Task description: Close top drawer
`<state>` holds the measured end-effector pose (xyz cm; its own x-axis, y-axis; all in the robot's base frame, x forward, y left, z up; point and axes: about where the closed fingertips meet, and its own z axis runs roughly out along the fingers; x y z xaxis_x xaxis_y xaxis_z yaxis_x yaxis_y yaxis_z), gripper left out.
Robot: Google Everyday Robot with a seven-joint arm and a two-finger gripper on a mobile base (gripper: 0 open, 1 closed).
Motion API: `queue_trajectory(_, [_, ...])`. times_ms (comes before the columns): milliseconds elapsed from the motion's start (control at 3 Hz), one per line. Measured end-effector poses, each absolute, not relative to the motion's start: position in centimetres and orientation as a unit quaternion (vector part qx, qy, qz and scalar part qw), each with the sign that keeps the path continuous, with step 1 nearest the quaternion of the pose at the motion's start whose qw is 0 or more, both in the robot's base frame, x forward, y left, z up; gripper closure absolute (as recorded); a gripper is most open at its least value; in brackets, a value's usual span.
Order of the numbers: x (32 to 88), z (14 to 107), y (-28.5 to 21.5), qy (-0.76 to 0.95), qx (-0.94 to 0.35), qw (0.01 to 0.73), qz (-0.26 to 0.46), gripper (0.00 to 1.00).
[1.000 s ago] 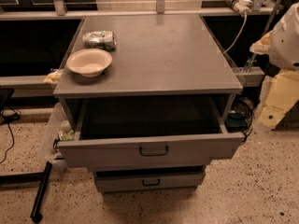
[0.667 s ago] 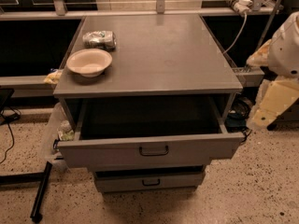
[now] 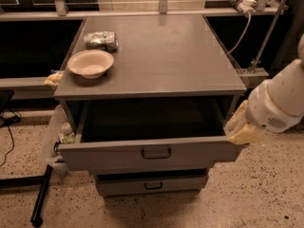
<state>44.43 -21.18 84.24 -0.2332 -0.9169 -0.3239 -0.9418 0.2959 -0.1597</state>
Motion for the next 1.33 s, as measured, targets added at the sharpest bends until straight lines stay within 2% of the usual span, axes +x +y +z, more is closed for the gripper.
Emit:
queue_trajectory(333, [43.8, 77.9, -19.9, 0.785, -0.590, 0.174, 0.074, 0.89])
queue_trajectory(667, [43.6, 71.5, -18.7, 0.787, -0.581, 0.174, 0.113, 1.00])
queue_trajectory(1333, [43.6, 71.3, -19.0, 0.789, -0.577, 0.179, 0.109, 1.00])
